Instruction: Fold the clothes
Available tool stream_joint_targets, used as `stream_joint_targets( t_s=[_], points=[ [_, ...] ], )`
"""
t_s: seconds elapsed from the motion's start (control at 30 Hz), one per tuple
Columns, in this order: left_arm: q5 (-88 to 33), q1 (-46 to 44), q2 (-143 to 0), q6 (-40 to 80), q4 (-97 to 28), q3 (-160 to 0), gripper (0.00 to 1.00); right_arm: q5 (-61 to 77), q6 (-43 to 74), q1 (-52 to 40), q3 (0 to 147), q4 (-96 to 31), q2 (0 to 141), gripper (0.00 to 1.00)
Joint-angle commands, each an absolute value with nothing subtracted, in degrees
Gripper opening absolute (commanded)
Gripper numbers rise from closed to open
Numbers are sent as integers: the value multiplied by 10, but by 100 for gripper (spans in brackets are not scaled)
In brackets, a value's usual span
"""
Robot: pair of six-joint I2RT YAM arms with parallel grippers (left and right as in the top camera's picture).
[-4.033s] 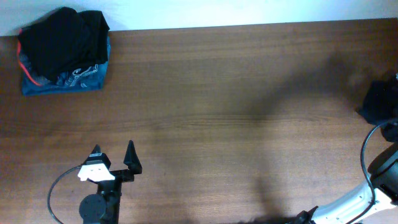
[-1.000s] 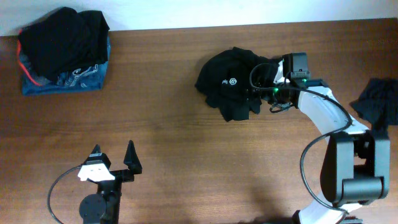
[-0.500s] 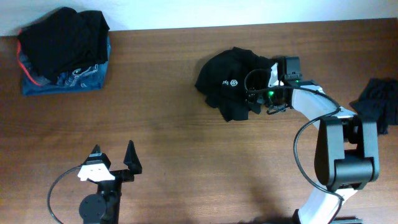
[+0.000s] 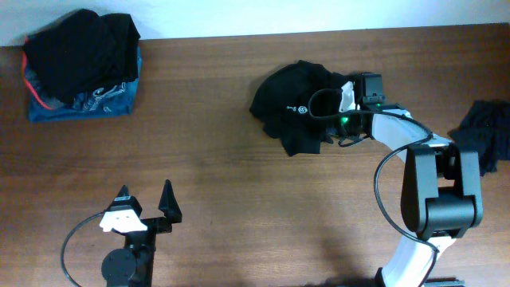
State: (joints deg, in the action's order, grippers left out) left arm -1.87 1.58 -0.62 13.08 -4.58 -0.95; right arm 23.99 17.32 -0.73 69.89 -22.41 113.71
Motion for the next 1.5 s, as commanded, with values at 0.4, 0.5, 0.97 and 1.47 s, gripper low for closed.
stream_joint_targets(
  t_s=[0.4, 0.5, 0.97, 1.47],
  points=[
    [-17, 18, -3, 125, -46, -5, 99, 216, 171, -18, 700, -340, 863, 4],
    [-17, 18, -3, 125, -46, -5, 99, 199, 196, -43, 700, -350, 812, 4],
    [-17, 18, -3, 125, -46, -5, 99, 40, 325, -355, 700, -244, 814, 4],
    [-17, 18, -3, 125, -46, -5, 99, 24, 264, -394, 710, -218, 865, 95]
  ],
)
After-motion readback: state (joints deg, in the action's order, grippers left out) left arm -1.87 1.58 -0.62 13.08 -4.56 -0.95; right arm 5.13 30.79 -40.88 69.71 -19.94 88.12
